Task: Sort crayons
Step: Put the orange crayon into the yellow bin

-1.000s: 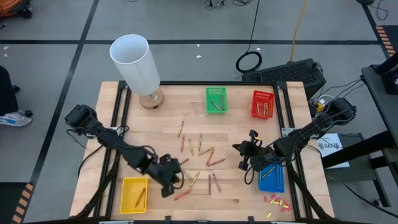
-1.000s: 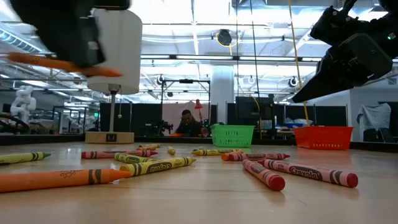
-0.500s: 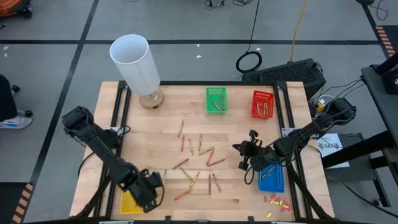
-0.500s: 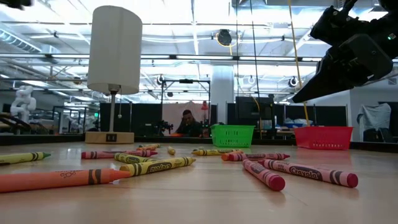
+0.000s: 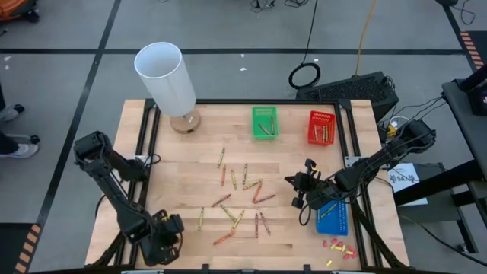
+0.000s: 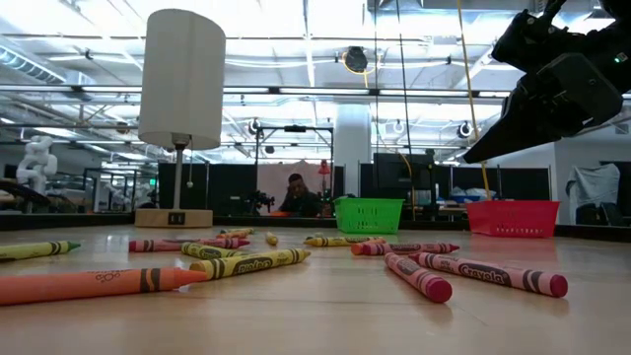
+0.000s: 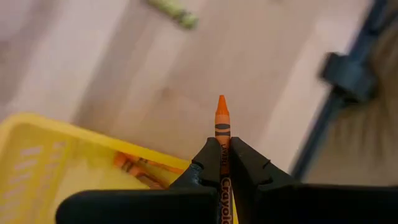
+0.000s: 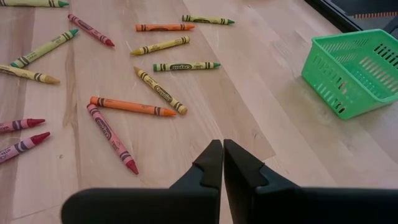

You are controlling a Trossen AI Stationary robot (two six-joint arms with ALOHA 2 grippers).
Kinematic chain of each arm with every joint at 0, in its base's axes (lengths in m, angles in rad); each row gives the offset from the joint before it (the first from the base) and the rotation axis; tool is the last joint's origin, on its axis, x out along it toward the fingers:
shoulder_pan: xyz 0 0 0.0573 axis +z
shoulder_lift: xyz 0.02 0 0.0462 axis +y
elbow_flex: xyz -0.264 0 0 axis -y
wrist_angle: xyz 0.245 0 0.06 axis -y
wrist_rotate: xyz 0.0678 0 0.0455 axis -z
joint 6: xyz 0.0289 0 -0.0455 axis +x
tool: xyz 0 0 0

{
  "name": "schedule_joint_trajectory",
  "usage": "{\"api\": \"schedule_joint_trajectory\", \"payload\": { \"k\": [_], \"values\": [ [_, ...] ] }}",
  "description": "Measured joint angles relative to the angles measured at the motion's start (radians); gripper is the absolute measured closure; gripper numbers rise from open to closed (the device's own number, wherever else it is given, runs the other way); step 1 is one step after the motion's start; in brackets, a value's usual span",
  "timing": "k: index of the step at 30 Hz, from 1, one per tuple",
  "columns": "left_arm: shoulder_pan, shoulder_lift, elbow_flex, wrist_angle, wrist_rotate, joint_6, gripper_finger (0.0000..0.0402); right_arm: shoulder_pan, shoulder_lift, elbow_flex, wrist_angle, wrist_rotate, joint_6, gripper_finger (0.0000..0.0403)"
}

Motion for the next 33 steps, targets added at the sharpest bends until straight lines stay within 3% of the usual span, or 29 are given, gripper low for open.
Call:
{"api": "schedule_joint_trajectory", "payload": {
  "k": [9,12,17,23,33],
  "values": [
    [-0.039,-0.078,-0.001,-0.042,-0.199,-0.047,0.0391,0.0,0.0,0.0,0.0,0.0,0.002,0.0403],
    [-0.05,-0.106,0.0,-0.052,-0.218,-0.089,0.0391,0.0,0.0,0.0,0.0,0.0,0.002,0.0403],
    [-0.085,-0.131,0.0,-0.116,-0.212,-0.225,0.0391,0.0,0.0,0.0,0.0,0.001,0.001,0.0403],
    [-0.144,-0.145,0.0,-0.277,-0.075,-0.421,0.0391,0.0,0.0,0.0,0.0,0.001,0.002,0.0403],
    [-0.188,-0.105,-0.023,-0.324,-0.059,-0.463,0.0391,0.0,0.0,0.0,0.0,0.001,0.001,0.0403]
  ]
}}
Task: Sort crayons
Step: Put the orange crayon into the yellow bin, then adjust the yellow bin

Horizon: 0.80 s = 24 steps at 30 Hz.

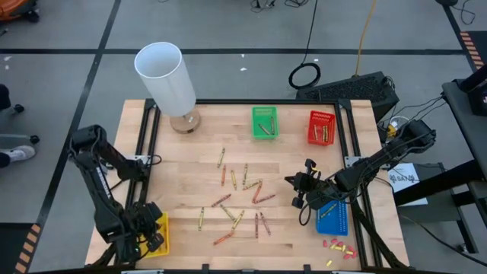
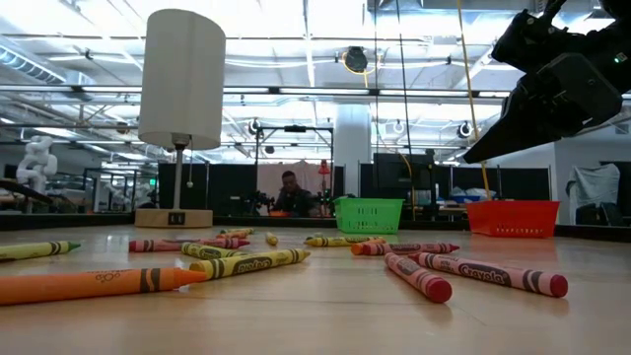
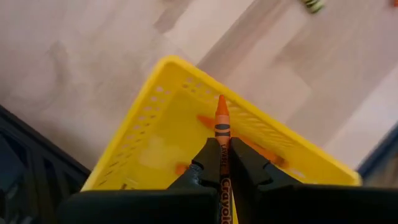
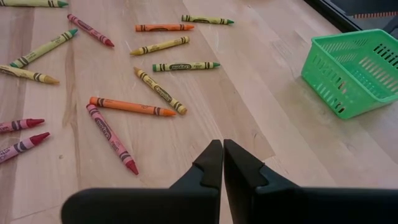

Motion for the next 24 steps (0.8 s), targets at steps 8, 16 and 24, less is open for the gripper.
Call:
{"api": "schedule_joint_trajectory", "payload": {
  "k": [8,16,24],
  "values": [
    [0.01,0.028,-0.009,-0.009,0.019,-0.073,0.0376,0.0,0.0,0.0,0.0,0.0,0.001,0.0403],
    [0.014,0.082,-0.009,0.01,-0.076,-0.075,0.0329,0.0,0.0,0.0,0.0,0.0,0.001,0.0403],
    [0.029,0.089,-0.009,0.003,-0.026,-0.102,0.0325,0.0,0.0,0.0,0.0,0.0,0.001,0.0403]
  ]
}}
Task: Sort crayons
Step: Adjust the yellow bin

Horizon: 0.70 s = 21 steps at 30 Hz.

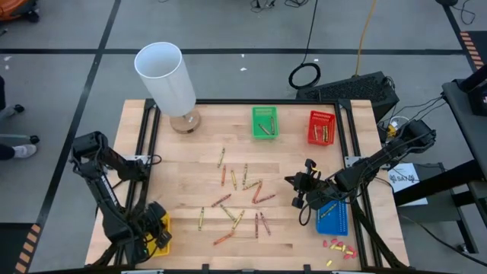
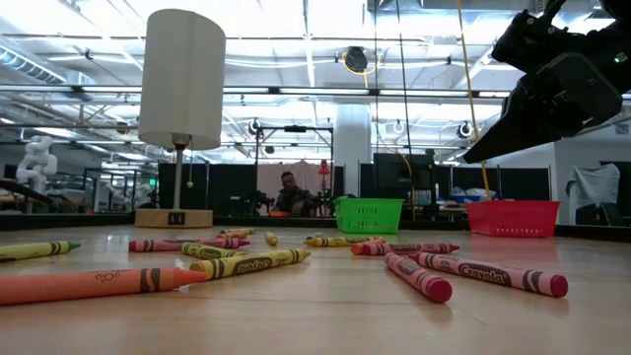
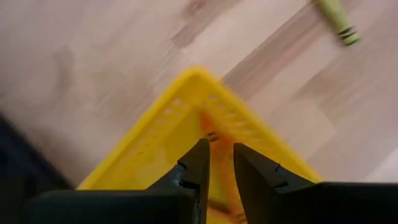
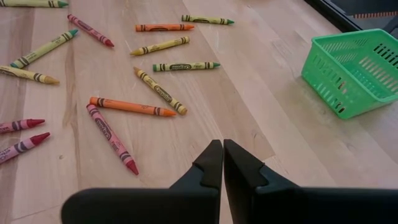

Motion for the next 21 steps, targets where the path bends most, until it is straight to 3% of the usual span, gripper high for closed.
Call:
{"api": "schedule_joint_trajectory", "payload": {
  "k": [9,15,21],
  "values": [
    [0.008,0.0,0.0,0.027,-0.171,0.087,0.0325,0.0,0.0,0.0,0.0,-0.002,0.0,0.0403],
    [0.024,0.0,0.0,0.038,-0.17,0.101,0.0325,0.0,0.0,0.0,0.0,-0.003,0.0,0.0403],
    [0.024,0.0,0.009,0.076,-0.04,0.074,0.0325,0.0,0.0,0.0,0.0,-0.003,0.001,0.0403]
  ]
}}
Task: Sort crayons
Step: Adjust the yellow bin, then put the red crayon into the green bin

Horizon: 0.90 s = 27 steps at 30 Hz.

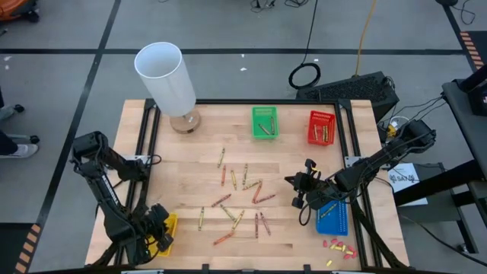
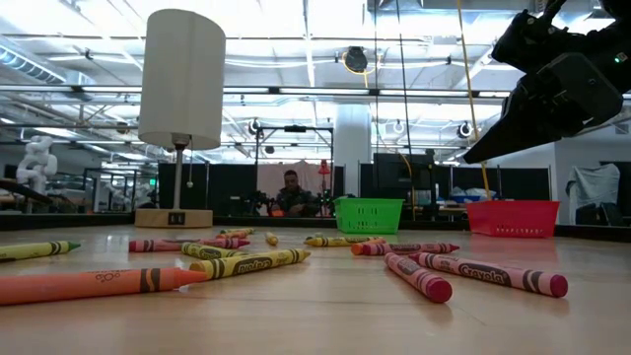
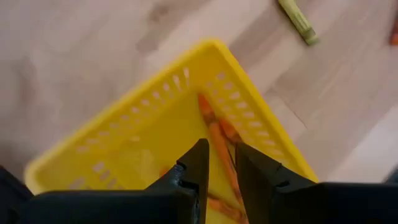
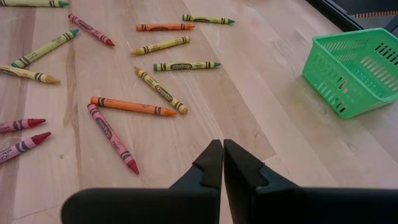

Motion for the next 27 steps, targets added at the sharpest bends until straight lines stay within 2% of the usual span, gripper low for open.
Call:
{"api": "schedule_joint_trajectory", "payload": {
  "k": [8,16,21,23,27],
  "values": [
    [0.001,0.0,0.0,0.106,-0.025,0.01,0.0325,0.0,0.0,0.0,0.0,0.0,0.0,0.0403],
    [0.019,0.0,0.0,0.087,-0.075,0.031,0.0325,0.0,0.0,0.0,0.0,0.0,0.0,0.0403],
    [0.037,-0.002,0.034,0.087,0.087,0.066,0.0325,0.0,0.0,0.0,0.0,0.0,0.006,0.0403],
    [0.036,-0.004,0.063,0.071,0.112,0.109,0.0325,0.0,0.0,0.0,0.0,0.001,0.006,0.0403],
    [0.038,-0.006,0.125,0.031,0.02,0.229,0.0325,0.0,0.0,0.0,0.0,0.001,0.004,0.0403]
  ]
}}
